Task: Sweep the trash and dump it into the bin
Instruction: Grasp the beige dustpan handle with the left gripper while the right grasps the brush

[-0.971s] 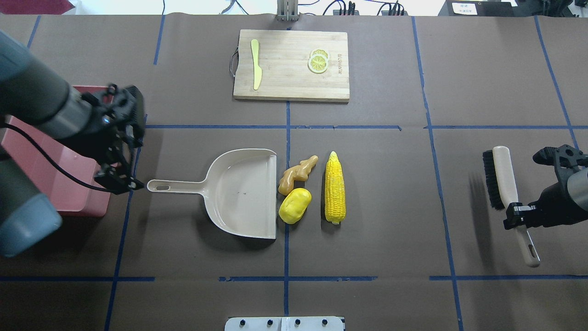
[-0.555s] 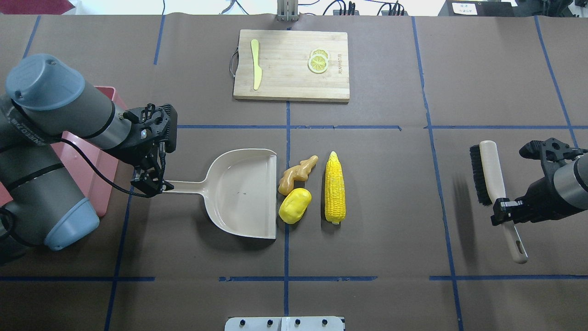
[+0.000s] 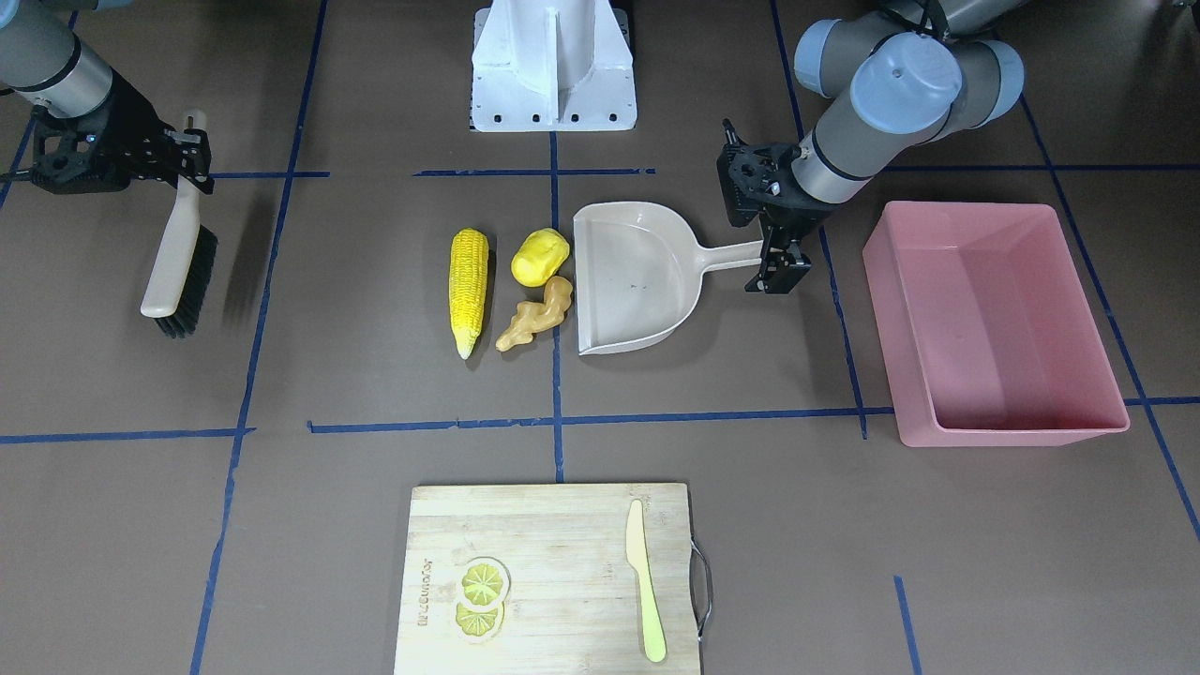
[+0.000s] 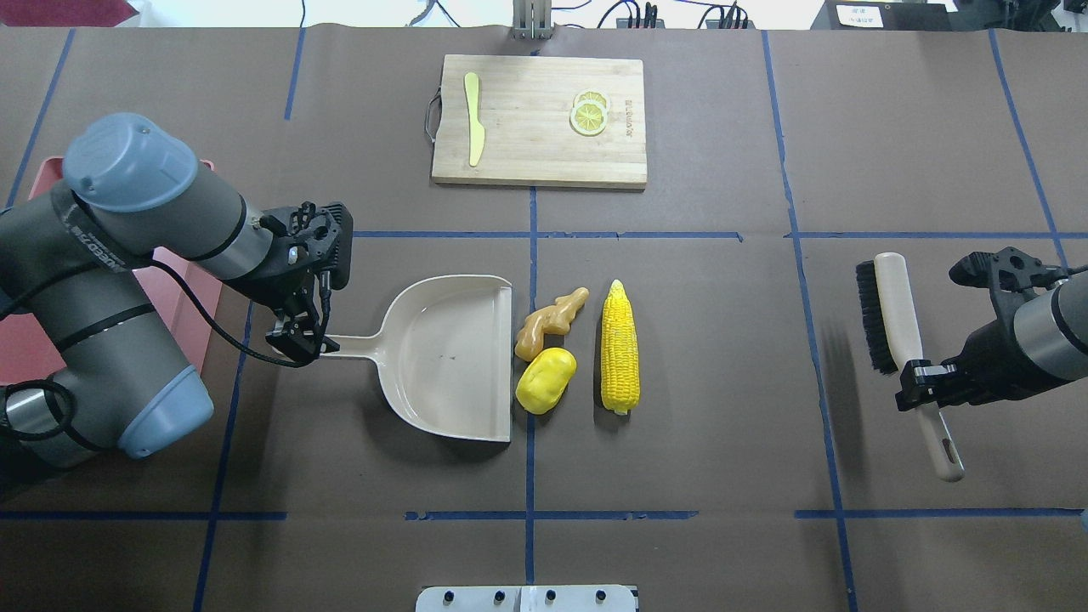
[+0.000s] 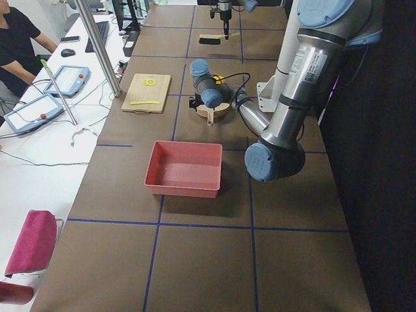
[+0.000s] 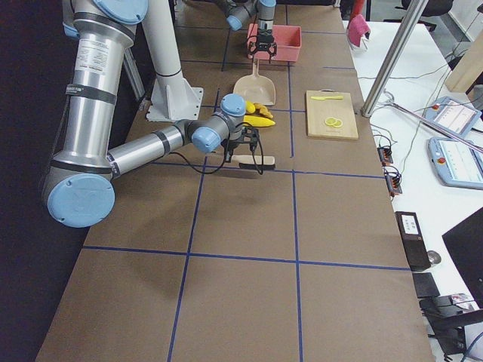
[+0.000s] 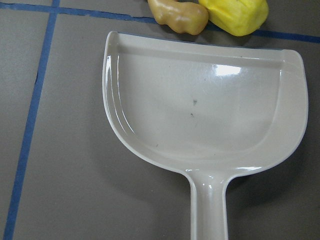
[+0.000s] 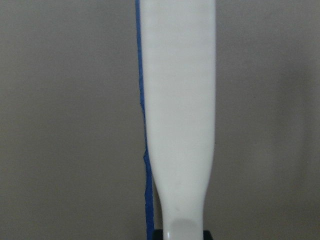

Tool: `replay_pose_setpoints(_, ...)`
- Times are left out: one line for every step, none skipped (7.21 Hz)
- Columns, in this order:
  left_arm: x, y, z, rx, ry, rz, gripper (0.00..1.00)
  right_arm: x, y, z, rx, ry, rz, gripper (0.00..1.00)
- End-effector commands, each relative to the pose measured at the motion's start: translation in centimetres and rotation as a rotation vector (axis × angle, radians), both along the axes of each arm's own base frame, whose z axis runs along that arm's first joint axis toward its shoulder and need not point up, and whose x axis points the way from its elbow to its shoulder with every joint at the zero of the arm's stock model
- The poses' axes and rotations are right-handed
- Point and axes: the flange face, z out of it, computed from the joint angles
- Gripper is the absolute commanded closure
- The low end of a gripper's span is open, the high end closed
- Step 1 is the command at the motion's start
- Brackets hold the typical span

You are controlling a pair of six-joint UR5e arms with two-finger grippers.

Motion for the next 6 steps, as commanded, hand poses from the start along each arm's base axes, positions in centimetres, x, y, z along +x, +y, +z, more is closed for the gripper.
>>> replay_pose_setpoints(2.0, 1.1, 1.3, -0.004, -0.030, 0.022, 0.00, -0.1, -0.1, -0.2, 0.003, -0.003, 0.001, 1.00)
replay_pose_setpoints(2.7, 0.7, 2.6, 0.001, -0.062, 0.001, 0.00, 0.2, -0.3, -0.2, 0.004, -0.005, 0.007, 1.00)
replay_pose_setpoints(3.1, 1.0, 2.8, 0.000, -0.067, 0.007, 0.00, 0.3, -0.3, -0.2, 0.004, -0.005, 0.009, 1.00)
replay_pose_setpoints(3.4, 1.3, 3.1, -0.005, -0.075, 0.014, 0.00, 0.2, -0.3, -0.3, 0.005, -0.006, 0.007, 1.00)
replay_pose_setpoints(3.7, 1.8, 3.6, -0.013, -0.082, 0.022, 0.00, 0.2, -0.3, -0.4, 0.005, -0.007, 0.010, 1.00)
replay_pose_setpoints(3.9, 1.9, 3.8, -0.020, -0.087, 0.021, 0.00, 0.2, -0.4, -0.4, 0.006, -0.007, 0.009, 1.00)
